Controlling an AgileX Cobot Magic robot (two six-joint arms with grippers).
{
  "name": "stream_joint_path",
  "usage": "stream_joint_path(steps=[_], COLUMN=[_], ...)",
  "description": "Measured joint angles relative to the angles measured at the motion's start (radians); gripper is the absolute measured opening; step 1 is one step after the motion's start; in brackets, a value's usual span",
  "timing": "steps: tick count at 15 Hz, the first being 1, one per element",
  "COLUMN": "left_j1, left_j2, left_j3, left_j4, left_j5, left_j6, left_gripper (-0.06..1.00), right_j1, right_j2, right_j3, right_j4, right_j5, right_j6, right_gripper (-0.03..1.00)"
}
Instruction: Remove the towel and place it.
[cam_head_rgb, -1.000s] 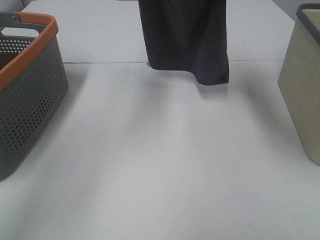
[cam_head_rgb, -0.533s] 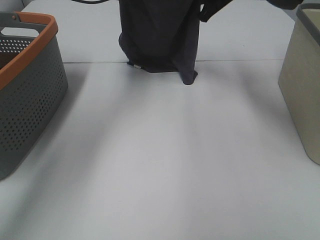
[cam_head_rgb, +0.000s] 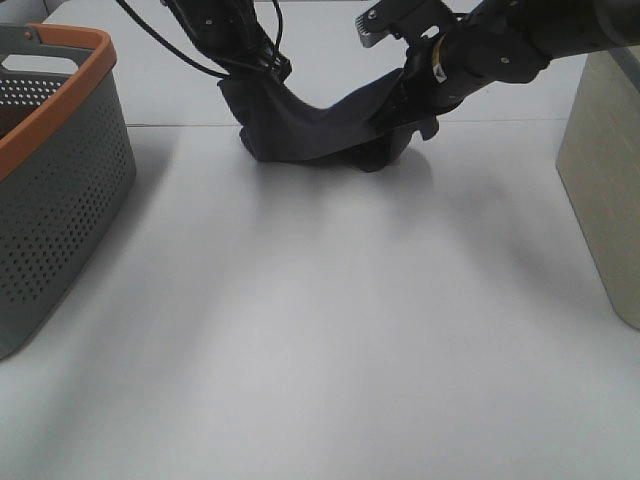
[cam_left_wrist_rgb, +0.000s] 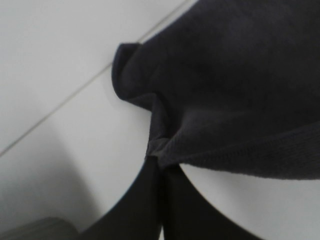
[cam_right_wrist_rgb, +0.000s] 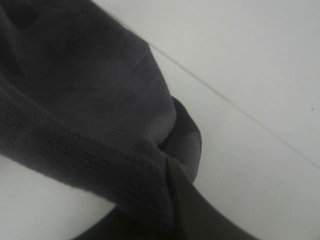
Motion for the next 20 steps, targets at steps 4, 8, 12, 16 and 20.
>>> stream_joint_path(steps=[4,8,12,16,20], left_j1=[0.000,0.000,0.000,0.000,0.000], left_j2=[0.000,0.000,-0.028,-0.164,-0.301], left_j3=[0.000,0.000,0.063,0.355,0.619], left_j4=[-0.032,-0.094,-0.196,-0.187,-0.233], left_j5=[0.139,0.215,0.224,0.226,0.226], left_j6=[0.028,0.037,0.046,0.046,0.063], left_gripper=[0.00,0.00,0.00,0.00,0.00], right_j1=[0.055,0.032,0.022,0.022,0.022], right_j2=[-0.009,-0.021,-0.081,-0.081,-0.081], right_j3=[0.000,0.000,-0.004,-0.003,-0.003], right_j4=[0.532,0.890,0.848,0.721,0.720], right_j5=[0.229,0.464,0.670,0.786,0.849], right_j6=[-0.456,-0.744,-0.764,-0.787,-0.838], right_gripper=[0.00,0.00,0.00,0.00,0.00])
